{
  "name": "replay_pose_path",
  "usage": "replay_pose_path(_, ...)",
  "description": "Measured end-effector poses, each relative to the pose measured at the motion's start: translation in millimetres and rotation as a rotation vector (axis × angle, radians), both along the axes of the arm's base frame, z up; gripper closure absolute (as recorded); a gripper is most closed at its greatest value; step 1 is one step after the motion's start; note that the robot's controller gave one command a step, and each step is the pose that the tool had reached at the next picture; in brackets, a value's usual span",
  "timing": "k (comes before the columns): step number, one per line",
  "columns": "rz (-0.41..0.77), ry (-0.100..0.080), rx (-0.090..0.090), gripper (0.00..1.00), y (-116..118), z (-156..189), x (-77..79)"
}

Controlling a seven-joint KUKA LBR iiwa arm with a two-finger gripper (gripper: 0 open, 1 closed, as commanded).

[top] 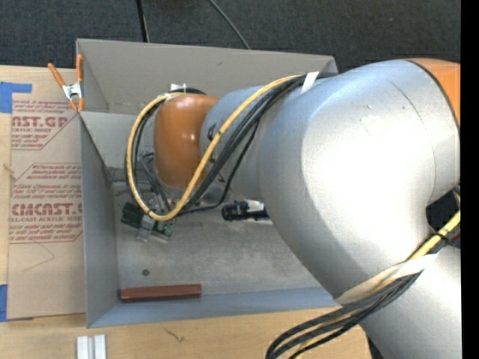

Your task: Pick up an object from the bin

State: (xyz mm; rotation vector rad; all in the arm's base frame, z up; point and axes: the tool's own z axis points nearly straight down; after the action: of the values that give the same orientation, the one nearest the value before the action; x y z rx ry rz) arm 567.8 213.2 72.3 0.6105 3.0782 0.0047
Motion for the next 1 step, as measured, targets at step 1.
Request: replay_pose_path(1,0.021,0.003,-0.002,1.00,-0.1,102.5,5.5)
